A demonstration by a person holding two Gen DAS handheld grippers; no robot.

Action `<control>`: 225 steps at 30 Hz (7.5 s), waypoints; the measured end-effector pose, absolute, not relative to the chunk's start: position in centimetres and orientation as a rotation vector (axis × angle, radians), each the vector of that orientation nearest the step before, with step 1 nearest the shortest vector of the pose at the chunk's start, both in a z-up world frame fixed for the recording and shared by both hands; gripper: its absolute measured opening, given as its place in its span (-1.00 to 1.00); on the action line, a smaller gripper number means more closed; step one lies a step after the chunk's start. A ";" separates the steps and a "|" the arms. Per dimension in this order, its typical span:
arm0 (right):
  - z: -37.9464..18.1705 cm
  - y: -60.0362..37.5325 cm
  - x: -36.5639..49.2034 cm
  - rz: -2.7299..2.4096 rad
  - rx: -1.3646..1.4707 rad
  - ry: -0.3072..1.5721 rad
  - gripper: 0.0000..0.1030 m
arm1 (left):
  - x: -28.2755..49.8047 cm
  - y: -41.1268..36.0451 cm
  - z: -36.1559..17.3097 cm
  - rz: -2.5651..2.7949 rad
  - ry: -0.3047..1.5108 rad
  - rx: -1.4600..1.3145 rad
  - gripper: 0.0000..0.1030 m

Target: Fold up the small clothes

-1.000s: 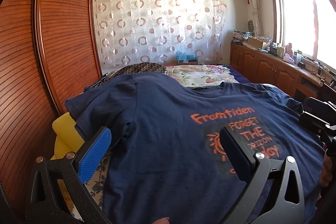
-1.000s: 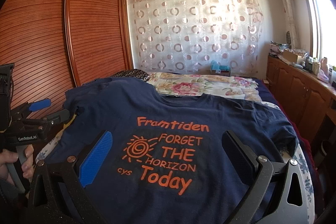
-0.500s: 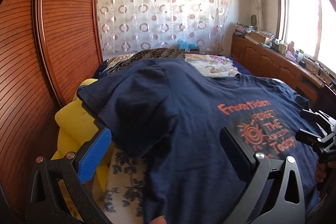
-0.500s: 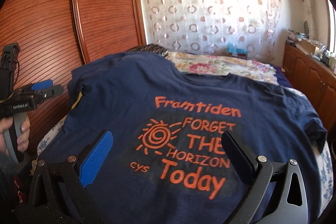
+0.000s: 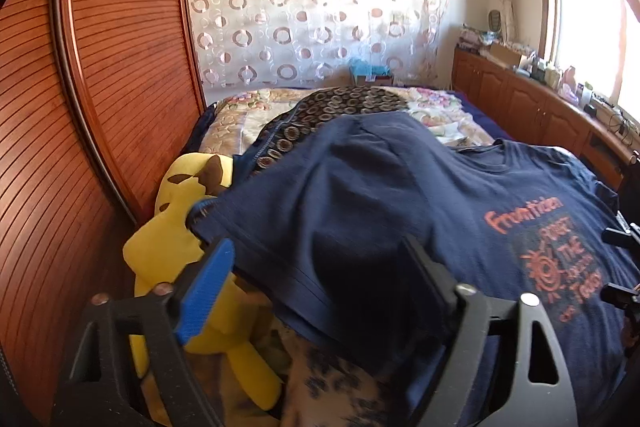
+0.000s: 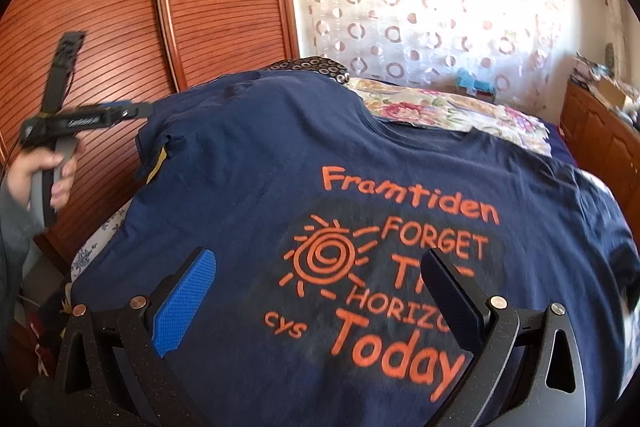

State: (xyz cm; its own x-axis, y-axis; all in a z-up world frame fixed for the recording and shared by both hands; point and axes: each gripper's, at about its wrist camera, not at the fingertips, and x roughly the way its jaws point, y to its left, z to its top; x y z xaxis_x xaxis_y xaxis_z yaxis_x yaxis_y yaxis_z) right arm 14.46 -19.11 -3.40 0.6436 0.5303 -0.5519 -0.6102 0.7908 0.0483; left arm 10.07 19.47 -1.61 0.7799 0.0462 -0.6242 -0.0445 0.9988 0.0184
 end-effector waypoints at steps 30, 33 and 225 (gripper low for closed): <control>-4.7 -17.0 16.0 0.680 -0.134 0.575 0.98 | 12.2 21.2 0.3 0.004 0.714 0.044 -0.84; -4.8 -17.2 16.1 0.677 -0.129 0.579 0.99 | 12.3 19.6 2.1 -0.042 0.690 0.038 -0.85; 2.8 -26.3 16.7 0.275 0.018 0.844 -0.32 | 5.9 -4.8 -4.9 -0.273 0.657 -0.012 0.67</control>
